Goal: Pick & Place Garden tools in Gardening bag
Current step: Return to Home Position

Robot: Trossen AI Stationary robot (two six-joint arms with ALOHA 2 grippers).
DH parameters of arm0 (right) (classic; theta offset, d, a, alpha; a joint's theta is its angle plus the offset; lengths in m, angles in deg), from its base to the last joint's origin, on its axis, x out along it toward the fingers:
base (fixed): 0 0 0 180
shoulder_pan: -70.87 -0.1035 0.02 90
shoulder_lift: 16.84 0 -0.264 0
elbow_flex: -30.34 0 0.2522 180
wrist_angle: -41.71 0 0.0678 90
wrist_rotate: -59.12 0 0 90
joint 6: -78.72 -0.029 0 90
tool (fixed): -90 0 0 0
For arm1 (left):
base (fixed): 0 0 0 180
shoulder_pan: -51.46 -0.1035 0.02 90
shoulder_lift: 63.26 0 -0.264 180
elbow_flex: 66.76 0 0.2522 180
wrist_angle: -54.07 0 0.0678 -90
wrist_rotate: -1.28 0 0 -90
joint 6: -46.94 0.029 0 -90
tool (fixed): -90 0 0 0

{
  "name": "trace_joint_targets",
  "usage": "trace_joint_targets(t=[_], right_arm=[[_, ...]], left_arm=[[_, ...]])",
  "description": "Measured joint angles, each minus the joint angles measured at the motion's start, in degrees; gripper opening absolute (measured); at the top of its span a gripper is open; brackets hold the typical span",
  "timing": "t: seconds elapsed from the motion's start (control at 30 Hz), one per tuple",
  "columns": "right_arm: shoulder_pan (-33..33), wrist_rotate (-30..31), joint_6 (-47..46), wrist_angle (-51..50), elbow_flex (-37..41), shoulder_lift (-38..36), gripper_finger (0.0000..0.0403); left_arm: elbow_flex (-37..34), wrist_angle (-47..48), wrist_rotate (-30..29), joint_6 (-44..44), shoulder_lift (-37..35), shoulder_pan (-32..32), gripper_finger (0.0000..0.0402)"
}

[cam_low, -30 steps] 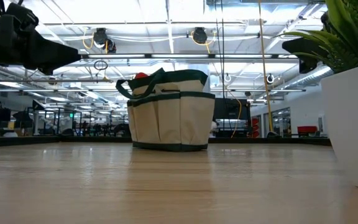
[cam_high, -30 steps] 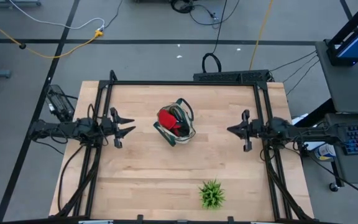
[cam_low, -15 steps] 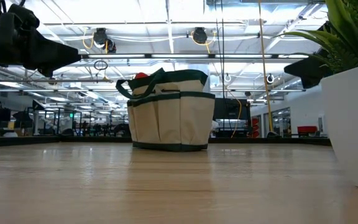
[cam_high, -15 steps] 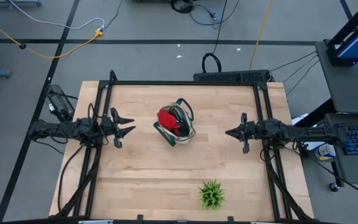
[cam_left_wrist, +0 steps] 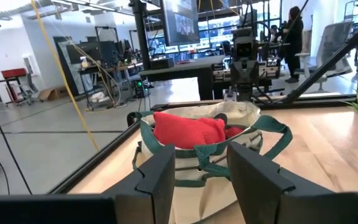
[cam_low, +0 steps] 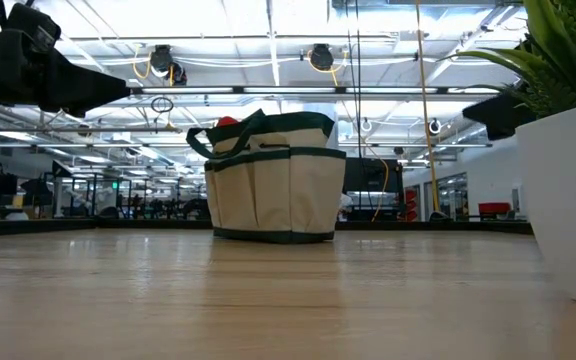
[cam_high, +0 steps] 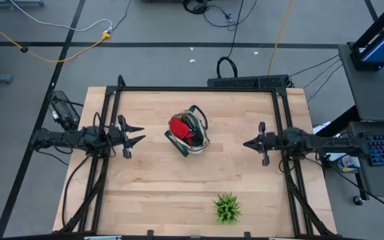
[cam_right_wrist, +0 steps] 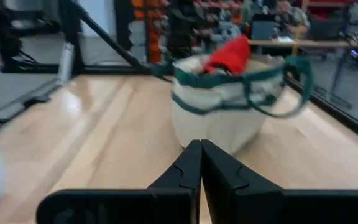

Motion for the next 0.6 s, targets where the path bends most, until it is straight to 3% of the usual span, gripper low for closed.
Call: trace_joint_targets(t=[0.23, 0.6], right_arm=[[0.0, -0.7, -0.2, -4.1, 0.0, -4.7, 0.0004], [0.0, -0.6, 3.9, -7.1, 0.0, -5.6, 0.0004]], left_arm=[[0.0, 0.0, 0.0, 0.0, 0.0, 0.0, 0.0152], [0.0, 0.0, 0.0, 0.0, 0.0, 0.0, 0.0152]])
